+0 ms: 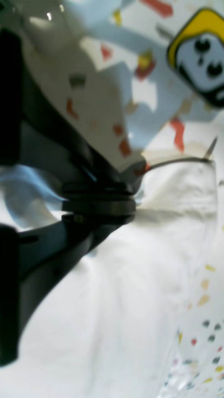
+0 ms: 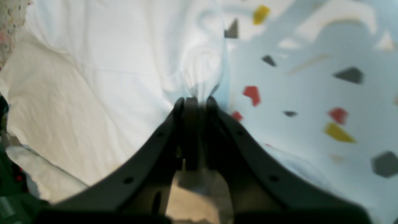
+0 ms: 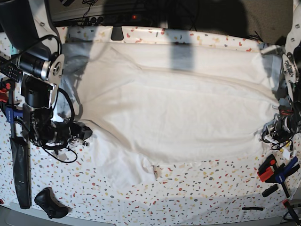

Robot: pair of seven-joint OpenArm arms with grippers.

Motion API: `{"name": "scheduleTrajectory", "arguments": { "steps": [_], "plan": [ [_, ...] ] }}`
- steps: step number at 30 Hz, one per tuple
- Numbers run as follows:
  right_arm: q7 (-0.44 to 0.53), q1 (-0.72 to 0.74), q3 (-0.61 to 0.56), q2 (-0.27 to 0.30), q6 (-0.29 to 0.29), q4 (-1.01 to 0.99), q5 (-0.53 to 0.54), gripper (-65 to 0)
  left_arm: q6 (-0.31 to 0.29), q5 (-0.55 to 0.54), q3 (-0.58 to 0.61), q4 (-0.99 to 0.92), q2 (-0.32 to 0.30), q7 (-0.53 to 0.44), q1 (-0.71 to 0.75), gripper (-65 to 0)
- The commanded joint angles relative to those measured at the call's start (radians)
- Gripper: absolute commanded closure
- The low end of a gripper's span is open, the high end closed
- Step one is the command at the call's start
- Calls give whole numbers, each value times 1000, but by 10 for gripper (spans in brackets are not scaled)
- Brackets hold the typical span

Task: Fold the T-shirt properly
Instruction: 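Grasp the shirt's side edges with both grippers and pull outward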

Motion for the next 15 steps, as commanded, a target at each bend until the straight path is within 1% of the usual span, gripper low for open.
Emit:
{"name": "scheduleTrajectory", "arguments": {
  "steps": [1, 5, 8, 11, 15],
  "plan": [
    [-6, 37, 2, 28, 30, 14, 35, 0, -17, -24, 0, 10, -18, -6, -33, 0],
    [-31, 37, 2, 63, 46, 14, 51, 0, -23, -34, 0, 10, -32, 5, -33, 0],
    [-49, 35, 2, 70, 46, 14, 51, 0, -25, -77, 0, 10, -53, 27, -33, 0],
    [-65, 35, 2, 67, 46, 14, 64, 0, -72, -133, 0, 10, -82, 38, -33, 0],
    [-83, 34, 2, 65, 46, 19, 132, 0, -127, -247, 0, 10, -112, 116, -32, 0]
  ]
}}
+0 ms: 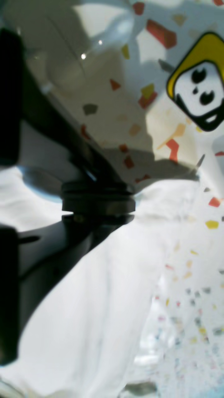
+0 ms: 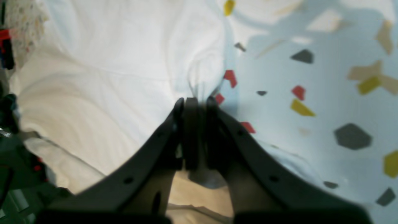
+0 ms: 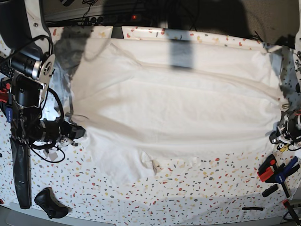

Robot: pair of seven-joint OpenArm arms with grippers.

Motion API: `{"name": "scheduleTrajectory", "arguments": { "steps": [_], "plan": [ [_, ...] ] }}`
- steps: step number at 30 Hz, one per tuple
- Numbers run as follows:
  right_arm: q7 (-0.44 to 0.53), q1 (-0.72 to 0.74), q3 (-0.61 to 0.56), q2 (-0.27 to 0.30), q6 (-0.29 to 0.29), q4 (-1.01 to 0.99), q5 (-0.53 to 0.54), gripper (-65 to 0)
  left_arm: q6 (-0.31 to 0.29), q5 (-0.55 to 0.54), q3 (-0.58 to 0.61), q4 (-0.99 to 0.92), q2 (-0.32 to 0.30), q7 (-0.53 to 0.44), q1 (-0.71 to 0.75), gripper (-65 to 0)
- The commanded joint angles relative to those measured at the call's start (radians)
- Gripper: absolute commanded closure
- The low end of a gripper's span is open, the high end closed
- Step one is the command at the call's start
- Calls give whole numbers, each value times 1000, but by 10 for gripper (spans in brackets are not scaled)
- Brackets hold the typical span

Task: Fold the T-shirt properly
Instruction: 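Grasp the shirt's side edges with both grippers and pull outward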

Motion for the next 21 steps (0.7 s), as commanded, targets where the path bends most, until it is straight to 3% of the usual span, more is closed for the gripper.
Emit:
{"name": "scheduleTrajectory", "arguments": {
  "steps": [1, 5, 13, 21],
  "plan": [
    [-10, 34, 2, 14, 15, 22, 41, 0, -20, -36, 0, 13, -22, 2, -33, 0],
    [-71, 34, 2, 14, 15, 53, 72, 0, -40, -83, 0, 13, -24, 46, -33, 0],
    [-72, -16, 1, 13, 15, 163, 72, 0, -48, -141, 0, 13, -24, 119, -33, 0],
    [-72, -185, 2, -29, 15, 566, 72, 0, -48, -141, 0, 20, -24, 116, -33, 0]
  ]
}}
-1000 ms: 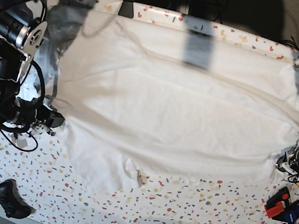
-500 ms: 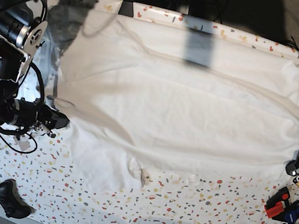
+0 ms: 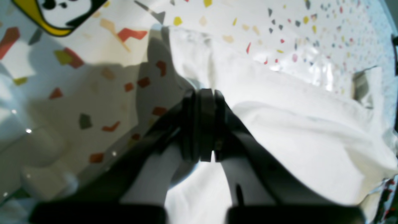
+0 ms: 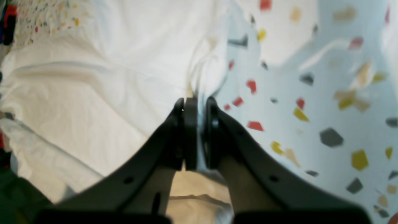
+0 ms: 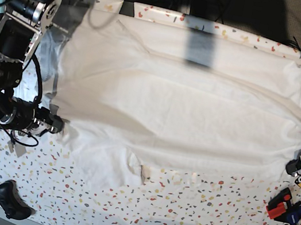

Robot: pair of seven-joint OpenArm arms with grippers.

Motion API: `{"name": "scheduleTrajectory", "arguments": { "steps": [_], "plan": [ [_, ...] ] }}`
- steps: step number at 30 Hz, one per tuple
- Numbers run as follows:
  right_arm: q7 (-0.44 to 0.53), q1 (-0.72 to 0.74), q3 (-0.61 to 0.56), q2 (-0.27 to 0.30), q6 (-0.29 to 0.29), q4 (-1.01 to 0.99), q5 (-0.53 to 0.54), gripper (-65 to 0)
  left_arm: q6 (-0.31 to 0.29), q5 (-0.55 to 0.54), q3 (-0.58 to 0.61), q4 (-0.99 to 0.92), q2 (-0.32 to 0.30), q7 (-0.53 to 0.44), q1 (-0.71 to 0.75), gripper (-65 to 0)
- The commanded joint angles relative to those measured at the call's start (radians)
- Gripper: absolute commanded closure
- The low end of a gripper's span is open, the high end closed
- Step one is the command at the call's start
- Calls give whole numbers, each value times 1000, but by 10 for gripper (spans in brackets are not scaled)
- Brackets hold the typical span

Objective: Fold the T-shirt properly

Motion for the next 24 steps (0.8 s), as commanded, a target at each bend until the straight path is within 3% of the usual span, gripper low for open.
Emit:
{"name": "scheduleTrajectory", "arguments": {
  "steps": [1, 4, 11, 18, 24],
  "plan": [
    [11, 6, 2, 6, 7, 70, 13, 0, -13, -18, 0, 16, -20, -12, -32, 0],
    [11, -51, 2, -14, -45, 198, 10, 0, -13, -17, 0, 16, -20, -8, -32, 0],
    [10, -177, 2, -43, -45, 230, 13, 0, -13, -35, 0, 16, -49, 25, -30, 0],
    [11, -266, 2, -46, -44, 312, 115, 0, -13, -119, 0, 16, -112, 81, -30, 0],
    [10, -345, 2, -45, -44, 431, 111, 0, -13, -119, 0, 16, -111, 102, -30, 0]
  ]
}}
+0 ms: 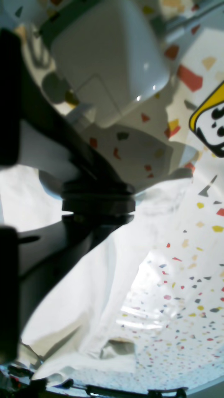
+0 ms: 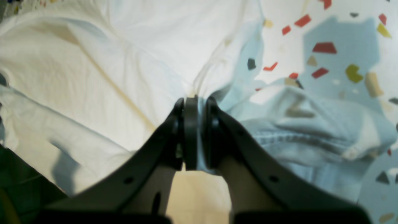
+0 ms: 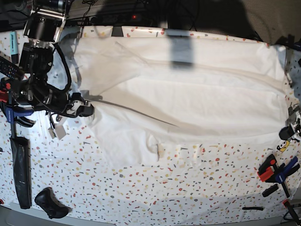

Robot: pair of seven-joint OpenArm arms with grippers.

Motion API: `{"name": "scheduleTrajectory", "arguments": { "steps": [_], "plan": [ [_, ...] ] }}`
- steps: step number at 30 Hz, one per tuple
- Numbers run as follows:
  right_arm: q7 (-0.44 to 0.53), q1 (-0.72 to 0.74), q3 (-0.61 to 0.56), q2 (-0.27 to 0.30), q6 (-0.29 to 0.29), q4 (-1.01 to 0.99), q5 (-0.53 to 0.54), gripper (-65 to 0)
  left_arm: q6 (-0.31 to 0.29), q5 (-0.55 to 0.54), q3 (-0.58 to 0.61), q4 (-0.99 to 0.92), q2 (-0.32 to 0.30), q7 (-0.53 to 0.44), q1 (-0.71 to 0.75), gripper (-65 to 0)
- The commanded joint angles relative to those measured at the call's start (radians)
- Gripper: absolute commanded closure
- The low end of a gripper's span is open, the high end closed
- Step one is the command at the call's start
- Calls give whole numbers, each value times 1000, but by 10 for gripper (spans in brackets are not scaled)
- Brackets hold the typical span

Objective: Fold the T-shirt properly

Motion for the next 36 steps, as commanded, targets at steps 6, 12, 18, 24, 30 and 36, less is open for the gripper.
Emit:
{"name": "scheduleTrajectory", "arguments": {
  "steps": [6, 12, 18, 24, 30, 36],
  "plan": [
    [14, -83, 2, 14, 2, 124, 21, 0, -10, -58, -2, 15, -26, 65, -31, 0],
    [14, -93, 2, 14, 2, 138, 20, 0, -10, -122, -2, 15, -27, 187, -30, 0],
    [14, -102, 2, 14, 8, 138, 21, 0, -10, -122, -2, 15, -27, 219, -31, 0],
    [14, -102, 2, 14, 11, 138, 20, -173, -10, -122, -2, 15, -27, 227, -32, -235],
    [14, -101, 2, 14, 11, 138, 24, -253, -10, -174, -2, 15, -27, 220, -34, -263],
    [14, -101, 2, 14, 11, 138, 28, -253, -10, -108, -2, 15, -25, 13, -34, -266]
  ]
}}
